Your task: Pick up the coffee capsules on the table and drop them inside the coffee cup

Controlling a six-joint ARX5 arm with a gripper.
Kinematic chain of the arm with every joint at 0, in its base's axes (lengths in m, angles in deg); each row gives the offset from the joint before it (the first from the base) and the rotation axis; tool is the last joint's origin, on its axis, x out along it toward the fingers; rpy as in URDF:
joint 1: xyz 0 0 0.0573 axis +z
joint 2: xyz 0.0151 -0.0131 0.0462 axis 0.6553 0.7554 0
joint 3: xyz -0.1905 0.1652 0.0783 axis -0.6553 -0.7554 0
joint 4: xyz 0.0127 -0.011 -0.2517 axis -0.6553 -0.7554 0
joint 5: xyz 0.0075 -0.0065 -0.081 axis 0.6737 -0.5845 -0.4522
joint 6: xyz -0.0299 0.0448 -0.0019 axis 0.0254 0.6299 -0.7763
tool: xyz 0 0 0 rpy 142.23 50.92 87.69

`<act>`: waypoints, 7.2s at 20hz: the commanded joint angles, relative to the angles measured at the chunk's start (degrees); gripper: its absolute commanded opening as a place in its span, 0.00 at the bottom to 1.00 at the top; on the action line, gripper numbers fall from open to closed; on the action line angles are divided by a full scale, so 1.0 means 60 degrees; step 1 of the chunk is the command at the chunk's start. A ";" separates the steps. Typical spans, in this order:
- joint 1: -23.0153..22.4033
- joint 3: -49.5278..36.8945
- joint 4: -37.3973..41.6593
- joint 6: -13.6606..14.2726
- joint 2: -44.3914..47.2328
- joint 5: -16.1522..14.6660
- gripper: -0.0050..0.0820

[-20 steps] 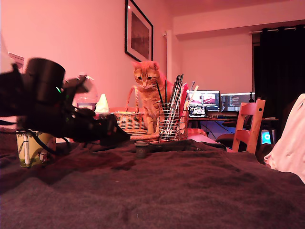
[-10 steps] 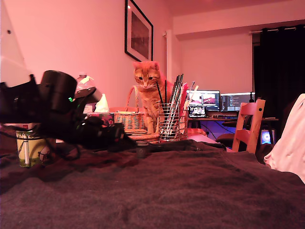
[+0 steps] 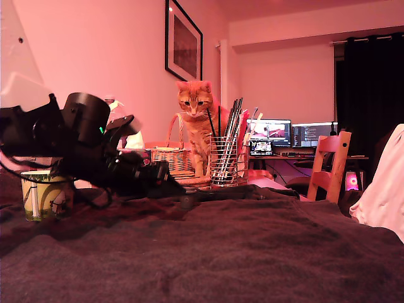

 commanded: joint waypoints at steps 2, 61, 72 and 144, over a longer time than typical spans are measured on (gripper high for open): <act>-0.0004 0.0051 0.0022 0.0117 0.0317 0.0051 0.72; -0.0532 0.2626 -0.2452 -0.0386 0.1723 0.0277 0.16; -0.0528 0.2619 -0.3949 -0.0313 0.0317 0.0251 0.16; 0.3603 -0.1035 -0.6047 -0.0499 -0.4819 0.1865 0.16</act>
